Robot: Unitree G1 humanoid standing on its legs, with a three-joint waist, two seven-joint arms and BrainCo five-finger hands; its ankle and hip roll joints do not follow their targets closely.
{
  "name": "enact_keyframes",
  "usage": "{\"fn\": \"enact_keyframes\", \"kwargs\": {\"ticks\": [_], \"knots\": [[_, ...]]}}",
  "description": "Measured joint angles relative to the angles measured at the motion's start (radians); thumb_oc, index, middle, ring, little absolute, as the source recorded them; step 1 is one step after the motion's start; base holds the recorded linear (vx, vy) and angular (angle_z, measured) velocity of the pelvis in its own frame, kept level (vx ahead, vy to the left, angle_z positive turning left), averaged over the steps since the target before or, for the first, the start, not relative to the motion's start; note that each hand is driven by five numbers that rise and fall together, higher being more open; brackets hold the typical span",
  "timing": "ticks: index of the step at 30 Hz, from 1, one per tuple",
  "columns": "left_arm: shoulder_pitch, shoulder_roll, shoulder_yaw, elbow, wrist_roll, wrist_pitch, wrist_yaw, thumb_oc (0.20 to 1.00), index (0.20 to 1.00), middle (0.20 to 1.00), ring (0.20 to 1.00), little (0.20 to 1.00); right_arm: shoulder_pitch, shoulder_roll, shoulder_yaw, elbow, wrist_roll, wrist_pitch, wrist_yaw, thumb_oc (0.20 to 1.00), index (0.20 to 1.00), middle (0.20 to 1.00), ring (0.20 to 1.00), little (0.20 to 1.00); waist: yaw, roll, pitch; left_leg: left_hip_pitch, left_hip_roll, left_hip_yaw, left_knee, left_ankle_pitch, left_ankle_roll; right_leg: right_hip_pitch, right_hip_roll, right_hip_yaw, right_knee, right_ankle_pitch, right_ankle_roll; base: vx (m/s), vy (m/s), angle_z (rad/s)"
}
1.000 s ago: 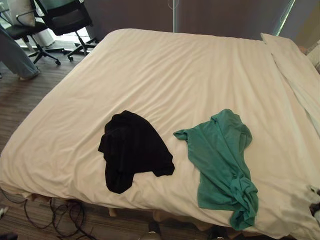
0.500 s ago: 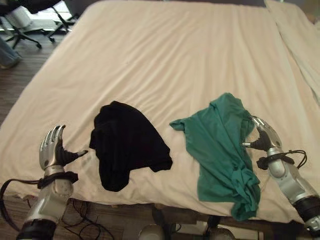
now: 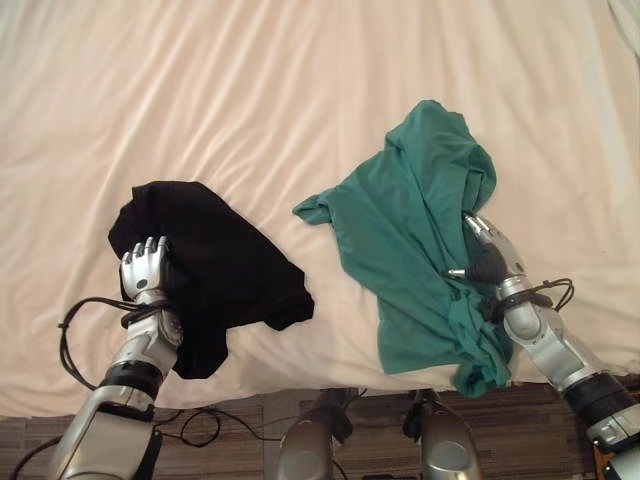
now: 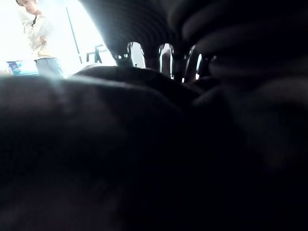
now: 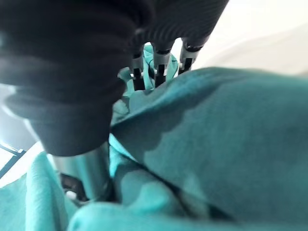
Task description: Tidy up the quilt and then pick up the clothes from the bed and put them into the laundry hamper.
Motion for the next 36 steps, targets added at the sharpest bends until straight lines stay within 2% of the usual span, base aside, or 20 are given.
{"fn": "enact_keyframes", "kwargs": {"ticks": [3, 5, 7, 10, 12, 15, 16, 20, 24, 25, 26, 27, 28, 29, 30, 31, 32, 34, 35, 36], "knots": [[0.045, -0.022, 0.025, -0.062, -0.008, -0.029, 0.005, 0.200, 0.200, 0.200, 0.200, 0.200, -0.047, 0.003, 0.048, -0.015, 0.002, -0.024, 0.000, 1.000, 1.000, 1.000, 1.000, 1.000, 0.031, -0.001, 0.002, 0.016, -0.002, -0.009, 0.000, 0.000, 0.000, 0.027, -0.002, -0.013, -0.001, -0.001, 0.000, 0.02, -0.038, 0.07], [0.092, -0.036, 0.059, -0.101, -0.026, -0.050, 0.006, 0.200, 0.200, 0.200, 0.200, 0.200, -0.085, 0.008, 0.103, -0.005, 0.001, -0.022, 0.002, 1.000, 1.000, 1.000, 1.000, 1.000, 0.025, -0.010, 0.002, 0.033, -0.004, -0.011, -0.005, 0.000, 0.000, 0.043, -0.001, -0.019, -0.002, -0.001, 0.000, 0.02, -0.040, 0.11], [0.125, -0.066, 0.067, -0.132, -0.071, -0.081, 0.005, 0.200, 0.200, 0.200, 0.200, 0.200, -0.110, 0.039, 0.152, 0.027, 0.000, -0.026, 0.014, 1.000, 1.000, 1.000, 1.000, 1.000, 0.044, -0.007, -0.001, 0.037, -0.006, -0.038, -0.001, 0.000, 0.000, 0.068, -0.004, -0.055, -0.001, -0.001, 0.001, 0.02, -0.041, 0.31], [0.197, -0.115, 0.066, -0.199, -0.141, -0.127, 0.001, 0.200, 0.200, 0.200, 0.200, 0.200, -0.138, 0.148, 0.186, 0.260, 0.000, -0.017, 0.037, 1.000, 1.000, 1.000, 1.000, 1.000, 0.077, -0.010, -0.015, 0.052, -0.009, -0.071, 0.006, 0.000, 0.000, 0.110, -0.006, -0.097, -0.001, -0.001, 0.000, 0.01, -0.054, 0.40], [0.219, -0.157, 0.071, -0.207, -0.219, -0.163, -0.021, 0.200, 0.200, 0.200, 0.200, 0.200, -0.166, 0.230, 0.142, 0.490, -0.007, -0.042, 0.001, 1.000, 1.000, 1.000, 1.000, 1.000, 0.093, -0.010, -0.033, 0.058, -0.015, -0.106, 0.022, 0.000, 0.000, 0.146, -0.013, -0.129, 0.000, -0.001, 0.000, 0.03, -0.011, 0.46], [0.309, -0.171, 0.061, -0.254, -0.335, -0.194, -0.110, 0.200, 0.200, 0.200, 0.200, 0.200, -0.191, 0.284, 0.126, 0.706, -0.032, -0.041, 0.003, 1.000, 1.000, 1.000, 1.000, 1.000, 0.112, -0.023, -0.126, 0.068, -0.031, -0.138, 0.013, -0.004, -0.002, 0.168, -0.024, -0.158, 0.000, -0.013, 0.015, 0.04, 0.041, 0.33], [0.362, -0.170, 0.058, -0.297, -0.375, -0.204, -0.150, 0.200, 0.200, 0.200, 0.200, 0.200, -0.190, 0.294, 0.117, 0.763, -0.046, -0.032, 0.003, 0.200, 0.200, 0.200, 0.200, 0.200, 0.124, -0.024, -0.160, 0.068, -0.042, -0.146, 0.006, -0.007, 0.000, 0.174, -0.033, -0.168, 0.001, -0.024, 0.023, 0.04, 0.073, 0.21], [0.549, -0.172, 0.080, -0.443, -0.577, -0.217, -0.288, 0.200, 0.200, 0.200, 0.200, 0.200, -0.147, 0.265, 0.001, 0.815, -0.052, -0.011, 0.017, 0.200, 0.200, 0.200, 0.200, 0.200, 0.162, -0.032, -0.190, 0.084, -0.074, -0.177, -0.009, -0.022, -0.007, 0.202, -0.067, -0.194, 0.019, -0.048, 0.047, 0.03, 0.049, 0.32], [0.674, -0.144, 0.122, -0.476, -0.676, -0.211, -0.368, 0.200, 0.200, 0.200, 0.200, 0.200, 0.013, 0.177, -0.071, 0.693, -0.009, -0.006, 0.068, 0.200, 0.200, 0.200, 0.200, 0.200, 0.183, -0.070, -0.196, 0.087, -0.097, -0.201, -0.011, -0.027, 0.001, 0.210, -0.106, -0.222, 0.079, -0.060, 0.062, -0.02, 0.020, 0.39], [0.715, -0.128, 0.162, -0.521, -0.688, -0.197, -0.396, 0.200, 0.200, 0.200, 0.200, 0.200, 0.133, 0.151, -0.122, 0.578, 0.042, -0.011, 0.119, 0.200, 0.200, 0.200, 0.200, 0.200, 0.183, -0.098, -0.195, 0.088, -0.101, -0.202, -0.012, -0.026, 0.002, 0.206, -0.126, -0.222, 0.120, -0.071, 0.076, -0.07, -0.015, 0.35], [0.732, -0.122, 0.179, -0.539, -0.693, -0.195, -0.399, 0.200, 0.200, 0.200, 0.200, 0.200, 0.190, 0.144, -0.143, 0.531, 0.062, -0.012, 0.143, 0.200, 0.200, 0.200, 0.200, 0.200, 0.183, -0.108, -0.197, 0.088, -0.100, -0.206, -0.012, -0.020, 0.015, 0.198, -0.133, -0.221, 0.145, -0.071, 0.076, -0.06, -0.043, 0.29], [0.741, -0.122, 0.196, -0.546, -0.722, -0.195, -0.405, 0.200, 0.200, 0.200, 0.200, 0.200, 0.270, 0.134, -0.166, 0.455, 0.090, -0.013, 0.173, 0.200, 0.200, 0.200, 0.200, 0.200, 0.176, -0.112, -0.195, 0.088, -0.098, -0.216, -0.011, -0.016, 0.028, 0.193, -0.139, -0.218, 0.174, -0.075, 0.080, -0.05, -0.082, 0.32], [0.733, -0.141, 0.216, -0.550, -0.742, -0.194, -0.422, 0.200, 0.200, 0.200, 0.200, 0.200, 0.420, 0.106, -0.221, 0.251, 0.187, 0.001, 0.256, 0.200, 0.200, 0.200, 0.200, 0.200, 0.154, -0.102, -0.187, 0.083, -0.098, -0.252, -0.008, -0.006, 0.057, 0.174, -0.145, -0.186, 0.233, -0.104, 0.080, 0.01, -0.104, 0.45], [0.733, -0.154, 0.232, -0.554, -0.758, -0.195, -0.428, 0.200, 0.200, 0.200, 0.200, 0.200, 0.493, 0.091, -0.227, 0.171, 0.223, -0.004, 0.292, 0.200, 0.200, 0.200, 0.200, 0.200, 0.141, -0.101, -0.184, 0.081, -0.096, -0.265, -0.008, -0.002, 0.064, 0.163, -0.149, -0.146, 0.250, -0.132, 0.080, -0.01, -0.129, 0.57], [0.729, -0.162, 0.241, -0.546, -0.767, -0.195, -0.437, 0.200, 0.200, 0.200, 0.200, 0.200, 0.565, 0.084, -0.217, 0.108, 0.314, -0.011, 0.381, 0.200, 0.200, 0.200, 0.200, 0.200, 0.109, -0.110, -0.179, 0.081, -0.093, -0.291, -0.007, 0.005, 0.072, 0.141, -0.105, -0.036, 0.243, -0.153, 0.072, 0.00, -0.087, 0.69], [0.718, -0.173, 0.245, -0.524, -0.771, -0.193, -0.448, 0.200, 0.200, 0.200, 0.200, 0.200, 0.594, 0.119, -0.215, 0.127, 0.457, 0.004, 0.464, 0.200, 0.200, 0.200, 0.200, 0.200, 0.074, -0.109, -0.178, 0.076, -0.078, -0.331, -0.008, 0.021, 0.066, 0.118, -0.009, 0.117, 0.230, -0.193, 0.070, -0.02, -0.217, 0.72], [0.704, -0.213, 0.260, -0.521, -0.796, -0.193, -0.471, 0.200, 0.200, 0.200, 0.200, 0.200, 0.646, 0.155, -0.202, 0.111, 0.618, 0.018, 0.553, 0.200, 0.200, 0.200, 0.200, 0.200, 0.067, -0.111, -0.178, 0.070, -0.065, -0.333, -0.009, 0.016, 0.048, 0.088, 0.089, 0.223, 0.223, -0.253, -0.013, 0.01, -0.171, 0.58], [0.703, -0.282, 0.263, -0.519, -0.811, -0.197, -0.487, 0.200, 0.200, 0.200, 0.200, 0.200, 0.656, 0.182, -0.169, 0.099, 0.804, 0.067, 0.622, 0.200, 0.200, 0.200, 0.200, 0.200, 0.071, -0.082, -0.177, 0.048, -0.065, -0.369, 0.009, 0.034, 0.014, 0.124, 0.109, 0.211, 0.175, -0.263, -0.019, 0.00, -0.174, 0.53], [0.696, -0.330, 0.266, -0.514, -0.844, -0.203, -0.496, 0.200, 0.200, 0.200, 0.200, 0.200, 0.665, 0.208, -0.134, 0.074, 0.930, 0.089, 0.679, 0.200, 0.200, 0.200, 0.200, 0.200, 0.079, -0.062, -0.174, 0.021, -0.048, -0.397, 0.022, 0.018, -0.038, 0.174, 0.131, 0.166, 0.082, -0.236, -0.025, -0.03, -0.127, 0.80], [0.704, -0.358, 0.266, -0.502, -0.866, -0.204, -0.498, 0.200, 0.200, 0.200, 0.200, 0.200, 0.644, 0.226, -0.087, 0.080, 0.975, 0.089, 0.681, 0.200, 0.200, 0.200, 0.200, 0.200, 0.108, -0.043, -0.171, 0.020, -0.037, -0.372, 0.021, 0.006, -0.035, 0.191, 0.138, 0.141, 0.044, -0.201, -0.043, -0.15, -0.096, 0.75]]}}
